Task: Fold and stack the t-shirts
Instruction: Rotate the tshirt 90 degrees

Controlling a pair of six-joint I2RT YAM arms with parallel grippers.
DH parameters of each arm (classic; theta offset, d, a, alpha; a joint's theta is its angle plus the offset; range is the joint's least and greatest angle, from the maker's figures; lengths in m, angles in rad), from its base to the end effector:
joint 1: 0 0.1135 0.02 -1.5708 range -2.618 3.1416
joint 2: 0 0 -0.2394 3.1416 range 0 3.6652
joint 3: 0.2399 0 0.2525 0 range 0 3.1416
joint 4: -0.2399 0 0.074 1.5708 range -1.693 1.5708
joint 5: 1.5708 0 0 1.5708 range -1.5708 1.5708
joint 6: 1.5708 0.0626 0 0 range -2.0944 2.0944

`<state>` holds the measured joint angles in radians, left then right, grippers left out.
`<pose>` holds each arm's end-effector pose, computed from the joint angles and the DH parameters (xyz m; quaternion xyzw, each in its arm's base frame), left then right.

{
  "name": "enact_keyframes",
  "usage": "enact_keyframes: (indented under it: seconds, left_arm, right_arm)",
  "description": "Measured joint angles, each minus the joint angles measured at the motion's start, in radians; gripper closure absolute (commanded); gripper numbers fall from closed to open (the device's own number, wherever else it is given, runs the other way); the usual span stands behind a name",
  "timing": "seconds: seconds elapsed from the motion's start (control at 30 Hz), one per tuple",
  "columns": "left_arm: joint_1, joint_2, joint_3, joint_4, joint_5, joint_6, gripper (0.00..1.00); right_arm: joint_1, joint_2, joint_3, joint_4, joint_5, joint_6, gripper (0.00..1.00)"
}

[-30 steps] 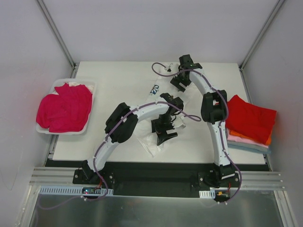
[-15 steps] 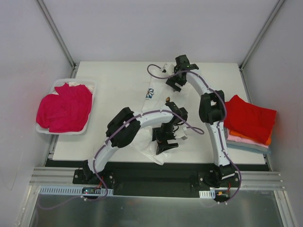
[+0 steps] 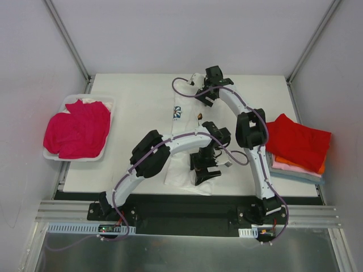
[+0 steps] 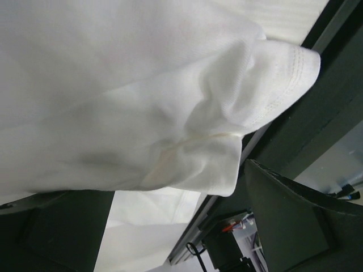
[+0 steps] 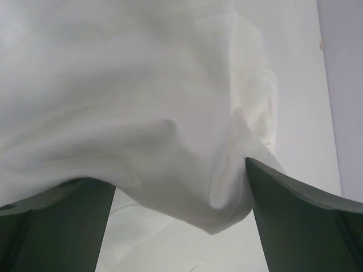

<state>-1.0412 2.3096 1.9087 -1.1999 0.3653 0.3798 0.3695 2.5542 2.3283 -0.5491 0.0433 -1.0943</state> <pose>0.1961 -0.3793 0.1176 -0.6392 -0.7471 0.1670 0.0729 0.5319 0.2031 0.1542 -0.6097 0.6912 -0.1560 0.3552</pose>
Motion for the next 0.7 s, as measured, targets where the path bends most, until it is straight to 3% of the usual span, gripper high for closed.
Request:
enact_keyframes:
  seconds: [0.47,0.7]
  left_arm:
    - [0.000,0.038,0.125,0.033,-0.102,0.006,0.06]
    - [-0.001,-0.011,0.123,0.093,-0.252,0.011,0.05]
  right_arm:
    - [0.032,-0.005,-0.020,0.084,0.032,-0.018,0.03]
    - [0.046,-0.151,-0.246,0.131,0.142,-0.017,0.03]
